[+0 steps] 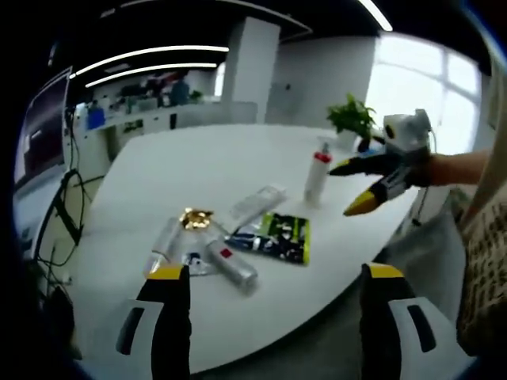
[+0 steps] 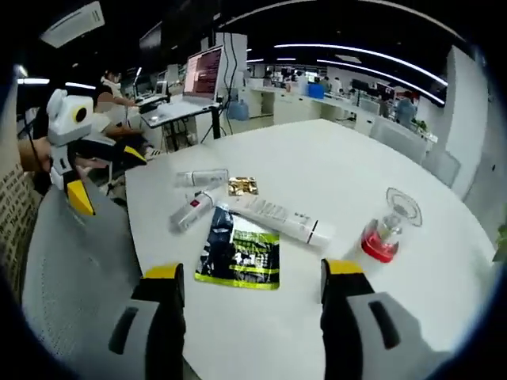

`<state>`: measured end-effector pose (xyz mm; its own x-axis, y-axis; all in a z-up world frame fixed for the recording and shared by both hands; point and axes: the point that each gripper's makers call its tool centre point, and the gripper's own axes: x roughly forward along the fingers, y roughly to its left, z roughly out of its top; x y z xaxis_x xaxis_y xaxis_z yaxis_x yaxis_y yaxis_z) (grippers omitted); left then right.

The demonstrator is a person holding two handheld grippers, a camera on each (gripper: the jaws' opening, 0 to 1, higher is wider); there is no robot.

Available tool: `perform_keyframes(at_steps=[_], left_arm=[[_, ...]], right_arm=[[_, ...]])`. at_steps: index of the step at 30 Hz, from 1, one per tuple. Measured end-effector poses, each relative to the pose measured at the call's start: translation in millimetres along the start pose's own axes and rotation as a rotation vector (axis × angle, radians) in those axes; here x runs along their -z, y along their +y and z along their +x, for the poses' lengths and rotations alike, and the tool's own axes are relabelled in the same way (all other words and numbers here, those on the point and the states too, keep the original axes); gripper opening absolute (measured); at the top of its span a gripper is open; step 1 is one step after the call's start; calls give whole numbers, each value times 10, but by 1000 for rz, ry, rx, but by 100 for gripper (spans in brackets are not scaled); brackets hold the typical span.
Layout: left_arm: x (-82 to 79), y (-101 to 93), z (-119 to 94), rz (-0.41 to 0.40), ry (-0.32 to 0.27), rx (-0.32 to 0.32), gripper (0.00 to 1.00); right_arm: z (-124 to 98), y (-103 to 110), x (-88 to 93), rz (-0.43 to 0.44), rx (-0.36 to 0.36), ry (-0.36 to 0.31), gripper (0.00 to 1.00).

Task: Arrange the skincare products in the storage area until every visible bottle or jar stands upright without overlapping.

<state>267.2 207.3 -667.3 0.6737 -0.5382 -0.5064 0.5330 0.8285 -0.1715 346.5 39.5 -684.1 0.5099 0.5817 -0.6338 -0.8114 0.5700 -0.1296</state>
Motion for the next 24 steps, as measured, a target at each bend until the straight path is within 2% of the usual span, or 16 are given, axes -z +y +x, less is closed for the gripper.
perform_keyframes(at_steps=[2, 6, 12, 15, 17, 24], left_arm=[[3, 5, 1, -3, 2, -1, 87], [13, 19, 1, -15, 6, -4, 86], [21, 23, 7, -34, 10, -2, 86], [29, 28, 9, -38, 14, -2, 86], [32, 36, 9, -41, 15, -5, 86], [37, 59, 13, -57, 19, -13, 86]], right_arm=[[60, -39, 31, -49, 7, 39, 67], [215, -43, -50, -81, -18, 40, 66], [472, -103, -117, -255, -46, 120, 63], [575, -109, -192, -264, -63, 115, 62], [617, -128, -236, -267, -69, 107, 58], [886, -226, -271, -343, -101, 158, 52]])
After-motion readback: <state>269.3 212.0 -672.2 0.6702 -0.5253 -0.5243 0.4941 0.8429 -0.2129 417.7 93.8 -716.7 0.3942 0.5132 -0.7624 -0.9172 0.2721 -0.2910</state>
